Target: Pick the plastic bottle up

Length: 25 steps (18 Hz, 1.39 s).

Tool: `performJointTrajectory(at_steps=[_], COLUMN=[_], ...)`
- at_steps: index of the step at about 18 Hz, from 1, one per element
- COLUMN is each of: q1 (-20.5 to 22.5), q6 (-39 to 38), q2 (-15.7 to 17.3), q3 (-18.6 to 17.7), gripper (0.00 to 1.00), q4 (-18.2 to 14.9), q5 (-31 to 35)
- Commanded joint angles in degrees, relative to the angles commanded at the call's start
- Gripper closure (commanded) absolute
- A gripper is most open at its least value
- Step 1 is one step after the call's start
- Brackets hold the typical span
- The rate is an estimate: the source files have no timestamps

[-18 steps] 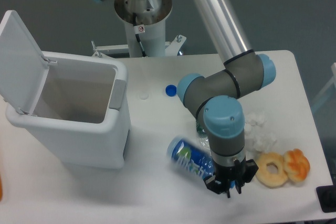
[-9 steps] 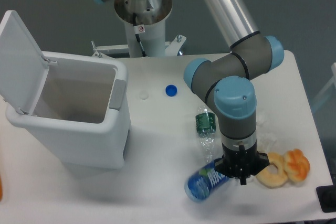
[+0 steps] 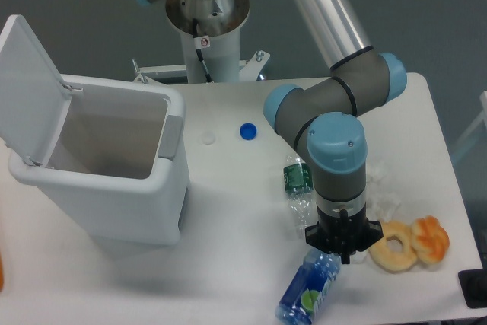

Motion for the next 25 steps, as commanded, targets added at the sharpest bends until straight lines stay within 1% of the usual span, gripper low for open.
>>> performJointTrajectory(at_steps=[2, 4, 6, 7, 8, 10, 11, 12, 13, 14, 15, 16, 17, 20, 25], q1=[0.1, 0.3, 0.3, 0.3, 0.4, 1.0, 1.2, 1.5, 1.5, 1.5, 1.5, 1.4, 1.4, 1.4, 1.2], q6=[1.3, 1.8, 1.9, 1.9, 1.9, 1.9, 2.0, 2.6, 4.4, 7.1, 9.1, 9.4, 9.5, 9.4, 12.6], q2=[0.0, 0.0, -0.1, -0.1, -0.2, 0.0, 0.0, 0.1, 0.1, 0.1, 0.1, -0.2, -0.3, -0.4, -1.9], q3=[-0.2, -0.2, -0.2, -0.3, -0.4, -1.1, -1.6, -2.0, -2.6, -3.0, -3.5, -4.2, -4.4, -4.4, -3.3], gripper=[1.0, 0.96, 0.95, 0.93, 0.87, 0.83, 0.74, 0.69, 0.61, 0.42, 0.27, 0.15, 0.0, 0.0, 0.0], q4=[0.0, 0.0, 0.0, 0.0, 0.0, 0.0, 0.0, -0.1, -0.1, -0.1, -0.1, 0.0, 0.0, 0.1, 0.1], q5=[0.0, -0.2, -0.2, -0.2, -0.2, -0.2, -0.3, -0.3, -0.2, -0.1, 0.2, 0.4, 0.7, 0.7, 0.9])
